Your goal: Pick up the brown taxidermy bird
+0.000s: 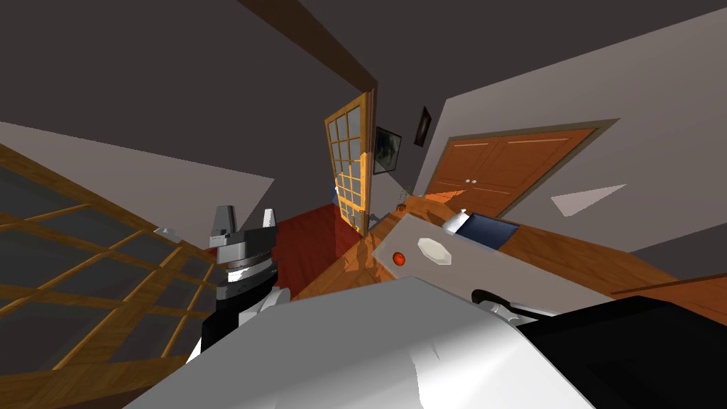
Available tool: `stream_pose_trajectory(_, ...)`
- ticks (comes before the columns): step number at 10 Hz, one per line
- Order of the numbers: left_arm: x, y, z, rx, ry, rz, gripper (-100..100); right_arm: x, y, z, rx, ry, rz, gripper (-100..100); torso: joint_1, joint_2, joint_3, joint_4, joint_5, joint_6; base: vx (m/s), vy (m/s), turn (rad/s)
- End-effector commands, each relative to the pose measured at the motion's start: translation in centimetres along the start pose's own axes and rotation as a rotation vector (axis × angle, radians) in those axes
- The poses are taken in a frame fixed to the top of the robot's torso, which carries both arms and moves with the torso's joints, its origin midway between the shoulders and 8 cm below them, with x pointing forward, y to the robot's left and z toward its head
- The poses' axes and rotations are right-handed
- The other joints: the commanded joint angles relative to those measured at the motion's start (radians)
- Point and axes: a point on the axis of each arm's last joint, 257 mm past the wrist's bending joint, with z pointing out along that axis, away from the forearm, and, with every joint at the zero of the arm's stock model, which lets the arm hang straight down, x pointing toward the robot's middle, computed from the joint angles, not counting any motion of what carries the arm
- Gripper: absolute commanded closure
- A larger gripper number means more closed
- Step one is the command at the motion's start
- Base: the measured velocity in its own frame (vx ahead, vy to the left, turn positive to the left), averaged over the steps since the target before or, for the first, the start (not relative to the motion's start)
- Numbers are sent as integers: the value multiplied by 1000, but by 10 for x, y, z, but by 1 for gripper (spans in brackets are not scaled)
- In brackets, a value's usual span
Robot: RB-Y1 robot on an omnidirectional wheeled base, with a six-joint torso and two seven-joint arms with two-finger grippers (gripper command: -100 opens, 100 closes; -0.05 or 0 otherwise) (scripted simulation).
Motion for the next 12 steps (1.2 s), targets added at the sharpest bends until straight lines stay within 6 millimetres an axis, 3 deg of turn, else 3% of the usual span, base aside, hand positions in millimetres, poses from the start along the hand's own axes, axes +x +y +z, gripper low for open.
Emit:
stream_pose_trajectory(1, 0, 0, 0, 0, 0, 0, 0, -3, 14, 4, 1, 1, 5, -100, 0, 0, 0, 0, 0, 0, 5, -53, 38)
stream_pose_trajectory(3, 0, 0, 0, 0, 0, 0, 0, -5, 24, 7, 1, 2, 9, -100, -4, 0, 0, 0, -1, 0, -1, -70, 33)
stream_pose_trajectory(6, 0, 0, 0, 0, 0, 0, 0, -4, 24, 7, 0, 2, 7, -100, -2, 0, 0, 0, -1, 0, 3, -32, 5)
stream_pose_trajectory(7, 0, 0, 0, 0, 0, 0, 0, -4, 24, 7, 1, 2, 8, 100, -1, 0, 0, 0, 0, 0, 0, 0, 0)
stream_pose_trajectory(11, 0, 0, 0, 0, 0, 0, 0, -5, 27, 8, -4, 1, 8, 100, 0, 0, 0, 0, 2, -1, -1, 1, -1)
stream_pose_trajectory(12, 0, 0, 0, 0, 0, 0, 0, -5, 27, 8, -5, 0, 8, 0, 0, 0, 0, 0, 2, -1, 0, 0, 0)
